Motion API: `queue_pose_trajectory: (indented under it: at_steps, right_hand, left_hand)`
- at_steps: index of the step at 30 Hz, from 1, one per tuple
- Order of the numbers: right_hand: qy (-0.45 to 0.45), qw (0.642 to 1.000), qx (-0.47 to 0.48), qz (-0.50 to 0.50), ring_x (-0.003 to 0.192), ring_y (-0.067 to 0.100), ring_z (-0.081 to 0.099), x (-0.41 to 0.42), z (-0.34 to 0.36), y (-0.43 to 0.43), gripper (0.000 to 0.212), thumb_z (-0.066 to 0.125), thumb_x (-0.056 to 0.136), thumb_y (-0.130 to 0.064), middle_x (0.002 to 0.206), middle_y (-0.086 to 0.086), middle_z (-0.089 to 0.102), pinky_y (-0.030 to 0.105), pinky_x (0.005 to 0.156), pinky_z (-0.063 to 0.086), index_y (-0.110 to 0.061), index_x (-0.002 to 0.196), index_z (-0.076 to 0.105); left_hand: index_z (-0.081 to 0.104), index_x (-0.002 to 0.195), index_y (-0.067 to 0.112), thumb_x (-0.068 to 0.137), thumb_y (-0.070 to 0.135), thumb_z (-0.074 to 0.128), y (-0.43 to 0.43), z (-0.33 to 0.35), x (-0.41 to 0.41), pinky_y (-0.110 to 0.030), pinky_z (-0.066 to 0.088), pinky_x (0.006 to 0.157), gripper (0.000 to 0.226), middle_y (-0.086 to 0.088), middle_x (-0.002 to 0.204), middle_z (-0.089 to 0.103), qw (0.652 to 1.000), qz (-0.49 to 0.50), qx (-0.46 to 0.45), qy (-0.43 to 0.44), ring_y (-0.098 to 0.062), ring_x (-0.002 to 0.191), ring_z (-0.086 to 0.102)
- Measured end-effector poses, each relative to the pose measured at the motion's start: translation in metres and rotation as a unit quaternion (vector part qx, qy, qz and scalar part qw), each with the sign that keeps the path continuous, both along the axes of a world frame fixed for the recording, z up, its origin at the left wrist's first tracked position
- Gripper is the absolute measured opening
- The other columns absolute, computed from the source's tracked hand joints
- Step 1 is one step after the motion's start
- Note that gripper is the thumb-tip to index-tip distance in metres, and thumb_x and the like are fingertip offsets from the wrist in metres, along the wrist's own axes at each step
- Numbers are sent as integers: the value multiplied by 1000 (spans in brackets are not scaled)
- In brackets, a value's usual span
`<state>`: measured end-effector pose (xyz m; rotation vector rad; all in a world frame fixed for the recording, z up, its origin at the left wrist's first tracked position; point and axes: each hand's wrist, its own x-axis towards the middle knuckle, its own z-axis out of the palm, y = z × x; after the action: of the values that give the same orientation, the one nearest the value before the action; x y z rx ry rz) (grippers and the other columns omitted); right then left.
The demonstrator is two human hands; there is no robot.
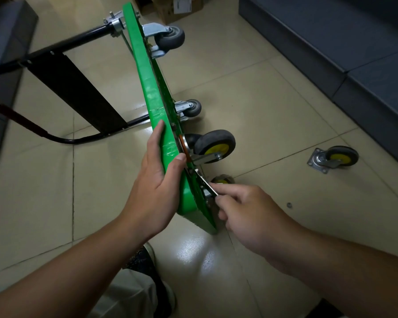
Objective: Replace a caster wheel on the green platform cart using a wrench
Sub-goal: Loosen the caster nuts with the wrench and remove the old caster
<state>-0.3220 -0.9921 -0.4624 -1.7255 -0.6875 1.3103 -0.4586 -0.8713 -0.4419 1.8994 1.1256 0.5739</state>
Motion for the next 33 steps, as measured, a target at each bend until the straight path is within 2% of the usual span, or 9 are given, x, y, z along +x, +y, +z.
queue_pose_trajectory:
  at_steps: [5,9,14,17,21,24,27,31,33]
  right_hand:
    - [63,997,-29,-28,47,-1,45,-9,2,18,39,48,103,-15,59,-16,55,13,48,35,-27,137,65]
    - [77,996,-31,-29,55,-2,44,-13,1,26,39,45,104,-16,71,-17,51,10,46,33,-25,137,64]
    - [85,996,-8,-36,40,-6,50,-14,-1,23,39,44,103,-7,47,-22,57,6,42,34,-20,131,68]
    - [57,998,18,-21,45,-12,53,-16,-2,16,40,44,105,-6,49,-28,57,3,45,36,-22,134,67]
    - [56,998,11,-14,44,-8,52,-15,-1,21,37,48,105,-9,55,-18,59,5,47,36,-22,133,68]
    - [85,996,-10,24,42,6,46,-3,11,29,28,50,102,-6,54,-7,55,19,42,36,-13,110,76]
    - [142,989,3,51,40,13,45,10,24,41,24,53,99,-1,59,10,53,19,39,35,-3,81,68]
    - [78,994,30,63,46,12,54,6,17,47,30,61,95,-7,57,2,61,24,50,44,-12,68,71]
    - [56,995,53,59,43,10,53,4,8,41,34,60,96,-8,54,-1,60,23,48,43,-15,64,71]
  left_hand:
    - [12,161,50,95,51,42,1,1,-1,-44,35,122,72,19,161,34,1000,-4,-4,-1,-2,145,39]
    - [13,162,47,95,50,42,0,1,0,-42,35,121,72,19,160,35,1000,-1,2,1,-2,143,40]
    - [12,161,49,95,51,42,-1,1,0,-46,38,119,72,16,159,37,1000,1,1,3,-6,142,43]
    - [12,161,50,95,52,41,-2,1,1,-46,38,119,72,19,158,35,1000,1,2,4,-6,142,42]
    - [12,162,47,95,51,41,-2,0,1,-44,36,120,73,19,158,34,1000,4,6,8,-4,142,41]
    - [13,163,44,95,50,41,-2,0,1,-43,34,122,74,17,159,33,1000,5,7,6,-3,144,39]
    - [13,162,44,95,49,42,-1,0,2,-42,35,121,74,15,159,35,1000,3,5,7,-4,143,40]
    - [13,163,42,93,53,43,0,-1,1,-45,34,122,77,12,161,34,1000,1,5,6,-8,145,39]
    - [13,163,43,89,59,41,0,-1,1,-46,35,121,80,12,161,34,1000,1,5,6,-8,145,39]
